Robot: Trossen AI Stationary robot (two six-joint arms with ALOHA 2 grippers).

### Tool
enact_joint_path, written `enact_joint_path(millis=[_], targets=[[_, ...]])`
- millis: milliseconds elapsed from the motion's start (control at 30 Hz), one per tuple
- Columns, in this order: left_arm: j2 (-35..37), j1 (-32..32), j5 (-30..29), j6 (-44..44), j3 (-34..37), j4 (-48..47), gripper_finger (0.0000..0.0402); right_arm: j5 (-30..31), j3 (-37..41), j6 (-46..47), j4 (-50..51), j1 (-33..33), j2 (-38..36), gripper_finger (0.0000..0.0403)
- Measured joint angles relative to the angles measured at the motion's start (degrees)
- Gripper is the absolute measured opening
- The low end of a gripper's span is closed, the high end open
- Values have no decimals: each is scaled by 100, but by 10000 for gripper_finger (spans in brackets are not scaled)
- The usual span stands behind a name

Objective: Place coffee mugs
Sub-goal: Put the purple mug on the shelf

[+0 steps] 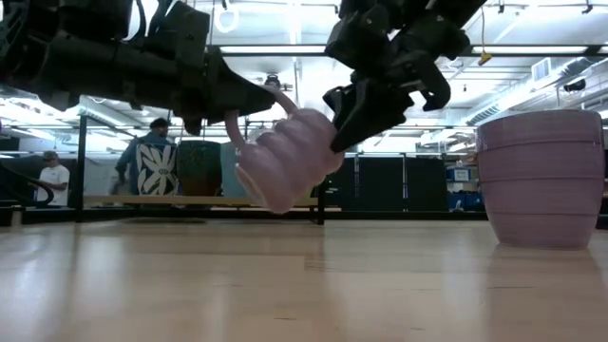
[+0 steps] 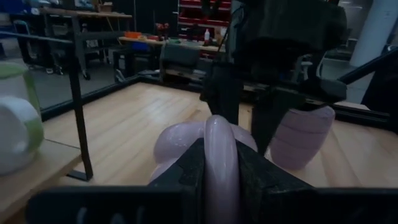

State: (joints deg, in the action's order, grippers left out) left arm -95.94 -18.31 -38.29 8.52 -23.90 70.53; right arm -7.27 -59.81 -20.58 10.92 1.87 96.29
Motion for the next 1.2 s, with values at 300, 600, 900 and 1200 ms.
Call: enact_joint_path(millis=[300,600,900,1200], targets=[[-121,-35,190,182,-4,18,68,-119,-2,-135,131,7,-28,27],[-121,-17,433,375,-11,-457,69,151,-328,-286,963,0,-28,46],[-119,13,519,1143,-22,-1236,95,243,-814,-343,2009,50,-28,43],[-116,241,1273,1809,-160,-1850,164,359,-866,-517,2622,72,-41,43]])
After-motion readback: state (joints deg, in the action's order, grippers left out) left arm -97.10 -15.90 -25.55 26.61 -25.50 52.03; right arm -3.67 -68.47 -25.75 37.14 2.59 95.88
